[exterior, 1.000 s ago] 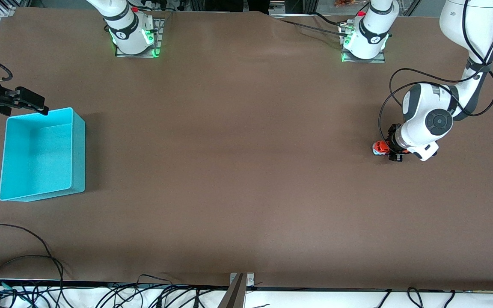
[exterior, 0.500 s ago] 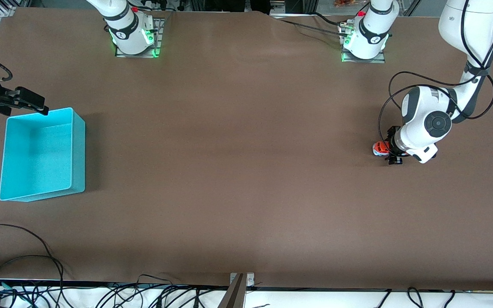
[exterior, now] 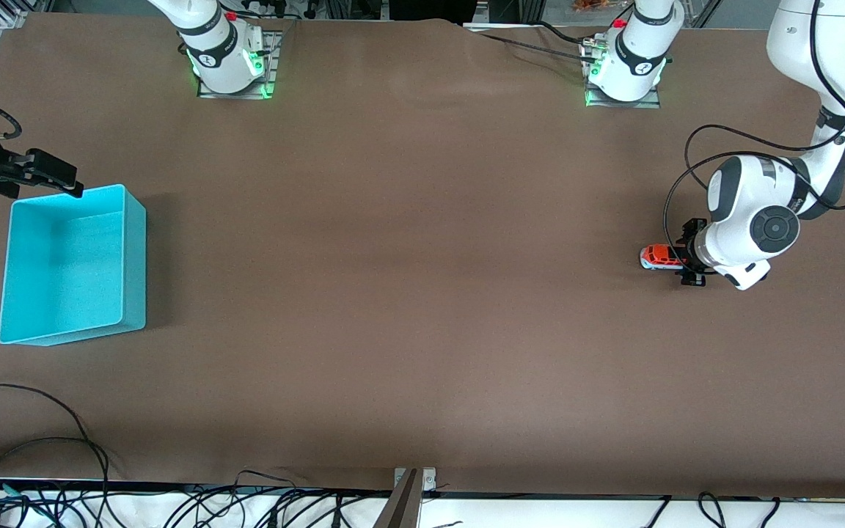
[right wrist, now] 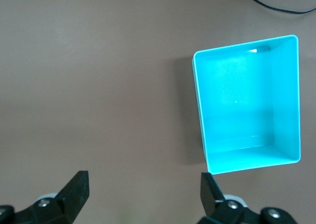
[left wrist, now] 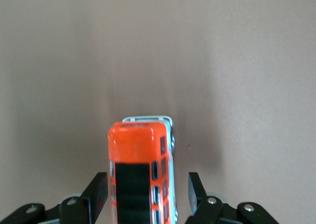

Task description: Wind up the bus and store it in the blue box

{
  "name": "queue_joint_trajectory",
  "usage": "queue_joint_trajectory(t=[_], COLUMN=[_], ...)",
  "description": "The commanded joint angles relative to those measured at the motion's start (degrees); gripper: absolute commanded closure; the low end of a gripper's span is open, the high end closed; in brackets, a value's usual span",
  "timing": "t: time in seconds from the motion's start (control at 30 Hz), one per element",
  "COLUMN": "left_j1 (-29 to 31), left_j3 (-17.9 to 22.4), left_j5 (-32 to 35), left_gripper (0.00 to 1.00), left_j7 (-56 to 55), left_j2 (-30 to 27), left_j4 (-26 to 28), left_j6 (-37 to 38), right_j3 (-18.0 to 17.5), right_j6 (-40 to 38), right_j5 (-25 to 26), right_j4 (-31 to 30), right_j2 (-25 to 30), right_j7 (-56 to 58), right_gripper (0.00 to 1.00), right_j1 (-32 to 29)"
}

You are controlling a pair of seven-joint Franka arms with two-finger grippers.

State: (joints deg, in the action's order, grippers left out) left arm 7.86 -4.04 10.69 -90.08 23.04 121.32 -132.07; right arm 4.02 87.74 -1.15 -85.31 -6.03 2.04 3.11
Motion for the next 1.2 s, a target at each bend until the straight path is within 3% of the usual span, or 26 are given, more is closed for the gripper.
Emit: queue_joint_trajectory(t=[0.0, 0.27, 0.37, 0.53, 0.63, 1.17], left_j1=[0.57, 0.40, 0.40, 0.49, 0.66, 2.94], left_j3=[-0.26, -0.61, -0.61, -0.61, -0.53, -0.53], left_j5=[1.62, 0.83, 0.82, 0.82, 0.82, 1.70], left_gripper=[0.30, 0.37, 0.49, 0.79, 0.90, 0.91], left_j7=[1.13, 0.25, 0.25, 0.52, 0.69, 1.48], left_j2=[0.42, 0.07, 0.16, 0.33, 0.42, 0.86], left_j4=[0.06, 0.06, 0.06, 0.06, 0.24, 0.24], left_j6=[0.67, 0.94, 0.94, 0.85, 0.67, 0.23], right_j3=[-0.06, -0.06, -0.06, -0.06, -0.06, -0.06], right_j6=[0.07, 0.07, 0.07, 0.07, 0.15, 0.16], right_j5=[0.18, 0.18, 0.27, 0.27, 0.27, 0.27], right_j4=[0.50, 0.50, 0.50, 0.41, 0.41, 0.50], right_j2=[0.23, 0.14, 0.14, 0.14, 0.14, 0.14], right_j7=[-0.46, -0.46, -0.46, -0.55, -0.55, -0.46], right_gripper=[0.00, 0.00, 0.00, 0.00, 0.00, 0.00], right_j1=[0.06, 0.06, 0.15, 0.06, 0.15, 0.23])
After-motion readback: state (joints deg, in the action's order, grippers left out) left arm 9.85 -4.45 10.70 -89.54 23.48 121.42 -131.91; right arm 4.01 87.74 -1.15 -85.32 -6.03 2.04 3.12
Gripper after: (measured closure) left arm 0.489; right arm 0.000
